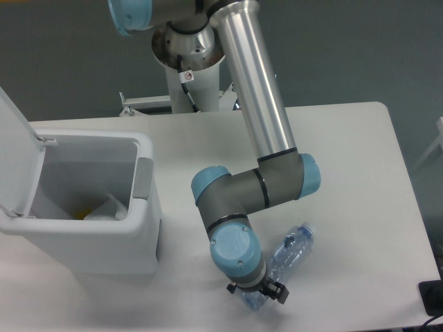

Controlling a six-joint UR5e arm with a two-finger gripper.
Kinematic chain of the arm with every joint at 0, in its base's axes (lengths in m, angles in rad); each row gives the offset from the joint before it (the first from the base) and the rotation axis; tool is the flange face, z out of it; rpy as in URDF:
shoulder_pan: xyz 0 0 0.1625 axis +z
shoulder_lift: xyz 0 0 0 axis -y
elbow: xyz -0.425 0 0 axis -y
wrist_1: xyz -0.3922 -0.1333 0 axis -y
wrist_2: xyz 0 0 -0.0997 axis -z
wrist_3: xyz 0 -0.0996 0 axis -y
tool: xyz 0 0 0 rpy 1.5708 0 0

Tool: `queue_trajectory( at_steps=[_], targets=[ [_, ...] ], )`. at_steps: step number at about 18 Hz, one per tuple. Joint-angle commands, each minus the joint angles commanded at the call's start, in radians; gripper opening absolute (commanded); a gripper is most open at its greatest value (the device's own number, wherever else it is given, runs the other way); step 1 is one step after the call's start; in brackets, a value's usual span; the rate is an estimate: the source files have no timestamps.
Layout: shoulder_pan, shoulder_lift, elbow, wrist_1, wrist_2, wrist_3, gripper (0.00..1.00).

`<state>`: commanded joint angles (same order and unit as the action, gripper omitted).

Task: Place the trash in the trash can
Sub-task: 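Grasp the water bottle by its cap end, then lift the bottle and carry it over the trash bin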

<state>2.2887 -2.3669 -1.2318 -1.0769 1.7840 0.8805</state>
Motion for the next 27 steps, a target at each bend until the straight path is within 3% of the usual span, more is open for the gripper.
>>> queue_trajectory(
  at_steps=[2, 6, 9, 14, 17, 22, 27],
  targets=[
    [0.0, -0.005, 0.006, 0.0, 0.0, -0.006, 0.94],
    [0.0, -0.005, 0.008, -0.002, -0.003, -0.011, 0.51],
    [0.0, -0.005, 0.008, -0.002, -0.005, -0.025, 0.35],
    [0.0, 0.02, 0.011, -0.003, -0.029, -0.029, 0.28],
    [0.021, 0.064, 0.012, -0.003, -0.098, -0.026, 0.28],
    [0.123, 0.169, 0.009, -0.005, -0.358, -0.031, 0.28],
    [0.221, 0.241, 0.009, -0.006, -0.745, -0.112, 0.28]
  ],
)
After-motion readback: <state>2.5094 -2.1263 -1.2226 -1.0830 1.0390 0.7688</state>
